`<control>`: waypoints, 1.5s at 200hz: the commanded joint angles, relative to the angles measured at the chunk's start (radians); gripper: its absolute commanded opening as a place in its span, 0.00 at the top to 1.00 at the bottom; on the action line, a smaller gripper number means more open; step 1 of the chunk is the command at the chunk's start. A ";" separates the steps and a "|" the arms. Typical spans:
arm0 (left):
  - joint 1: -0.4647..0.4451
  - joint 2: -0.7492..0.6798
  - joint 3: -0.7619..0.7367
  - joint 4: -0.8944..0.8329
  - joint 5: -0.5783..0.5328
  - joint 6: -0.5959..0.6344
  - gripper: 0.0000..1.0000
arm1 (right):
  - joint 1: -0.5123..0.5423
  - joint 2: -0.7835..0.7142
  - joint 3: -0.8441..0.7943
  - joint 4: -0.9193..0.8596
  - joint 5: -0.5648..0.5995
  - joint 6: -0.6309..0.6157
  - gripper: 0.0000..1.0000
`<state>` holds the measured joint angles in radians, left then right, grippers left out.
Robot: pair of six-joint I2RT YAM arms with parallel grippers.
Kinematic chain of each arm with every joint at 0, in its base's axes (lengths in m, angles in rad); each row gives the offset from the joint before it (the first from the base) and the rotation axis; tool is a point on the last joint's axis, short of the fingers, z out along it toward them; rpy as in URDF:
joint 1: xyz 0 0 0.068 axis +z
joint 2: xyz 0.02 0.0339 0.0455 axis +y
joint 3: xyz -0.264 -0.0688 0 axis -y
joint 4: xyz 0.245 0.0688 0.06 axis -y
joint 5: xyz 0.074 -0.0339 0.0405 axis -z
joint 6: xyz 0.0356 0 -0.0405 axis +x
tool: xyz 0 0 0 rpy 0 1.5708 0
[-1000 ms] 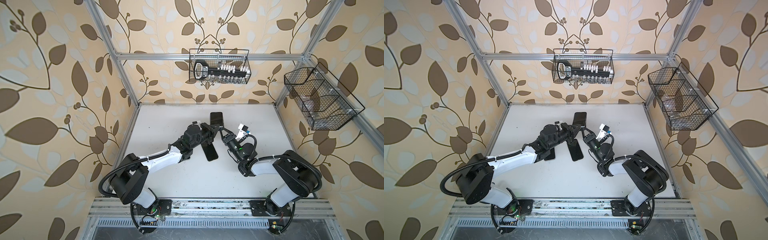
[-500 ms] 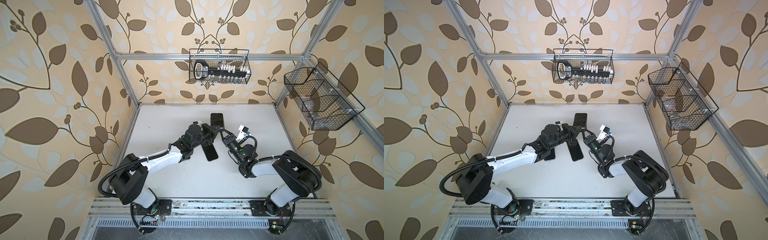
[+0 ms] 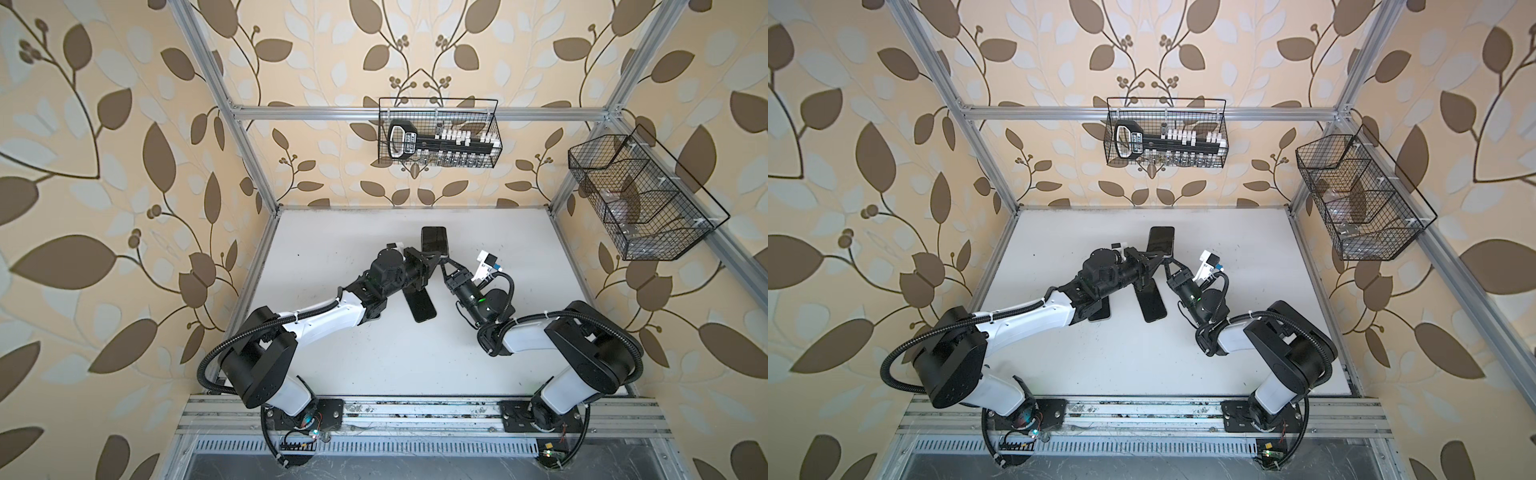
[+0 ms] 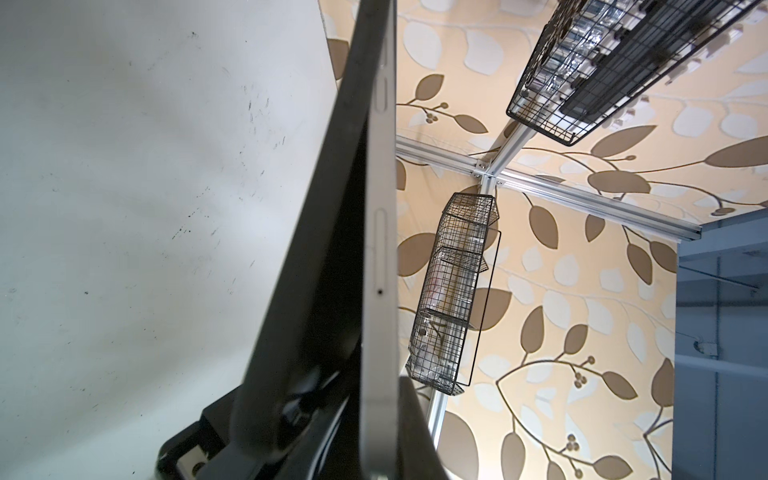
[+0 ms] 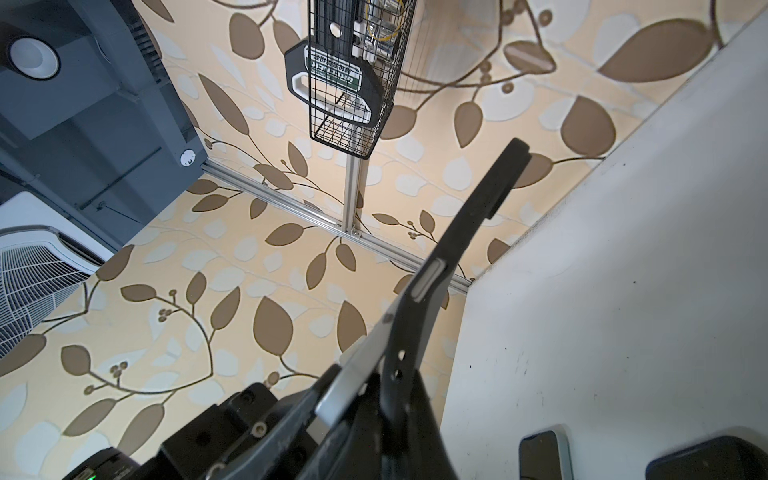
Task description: Take the phone out of the phone case
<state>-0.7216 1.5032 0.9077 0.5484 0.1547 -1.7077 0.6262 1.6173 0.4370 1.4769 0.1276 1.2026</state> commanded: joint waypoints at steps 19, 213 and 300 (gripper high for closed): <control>-0.009 0.011 0.022 -0.006 0.003 0.020 0.76 | 0.010 -0.043 -0.006 0.123 -0.015 -0.017 1.00; 0.045 0.024 0.005 -0.003 0.036 0.010 0.91 | 0.014 -0.076 -0.025 0.115 -0.003 -0.042 1.00; 0.051 0.067 0.039 -0.017 0.091 0.034 0.89 | 0.013 -0.102 -0.033 0.091 -0.004 -0.055 1.00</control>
<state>-0.6918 1.5448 0.9119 0.5724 0.2440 -1.7119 0.6323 1.5749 0.4004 1.4254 0.1585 1.1702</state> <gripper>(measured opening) 0.105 0.064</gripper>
